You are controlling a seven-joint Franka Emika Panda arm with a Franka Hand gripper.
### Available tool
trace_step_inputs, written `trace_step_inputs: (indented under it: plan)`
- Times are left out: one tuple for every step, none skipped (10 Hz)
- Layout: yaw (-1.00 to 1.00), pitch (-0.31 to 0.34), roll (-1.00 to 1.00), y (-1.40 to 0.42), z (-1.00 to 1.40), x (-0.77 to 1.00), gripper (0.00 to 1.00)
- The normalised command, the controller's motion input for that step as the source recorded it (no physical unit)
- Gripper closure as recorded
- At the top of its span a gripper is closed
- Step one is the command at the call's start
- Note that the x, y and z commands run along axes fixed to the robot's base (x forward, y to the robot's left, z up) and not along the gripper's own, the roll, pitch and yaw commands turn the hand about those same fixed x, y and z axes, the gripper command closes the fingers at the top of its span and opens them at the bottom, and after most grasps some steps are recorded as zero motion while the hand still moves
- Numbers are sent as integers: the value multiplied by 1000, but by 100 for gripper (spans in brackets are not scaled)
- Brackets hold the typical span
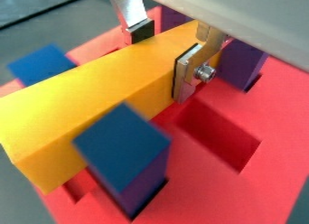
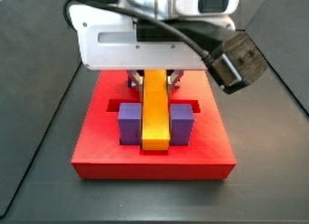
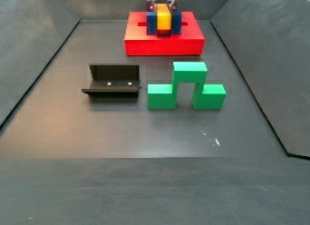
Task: Pick up the yellow object. Move up. Move to above the board. Insert the yellow object.
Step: Insert the yellow object.
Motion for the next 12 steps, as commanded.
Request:
trace_step_inputs:
  plan:
    - [-69, 0, 0, 0, -217, 183, 100]
    - [-51, 0, 4, 0, -274, 266, 100]
    - [-51, 0, 59, 0, -457, 274, 100]
    - [-40, 0, 54, -29, -554, 211, 100]
    - [-3, 14, 46, -203, -534, 66, 100]
    - [0, 43, 51, -277, -471, 57, 100]
    - [0, 50, 100, -371, -586, 0, 100]
    - [0, 24, 70, -223, -549, 9, 100]
    - [-37, 36, 30, 0, -374, 206, 100]
    - [-57, 57, 63, 71, -291, 211, 100]
    - [-71, 69, 30, 194, -160, 223, 100]
    - [-54, 81, 0, 280, -83, 237, 100]
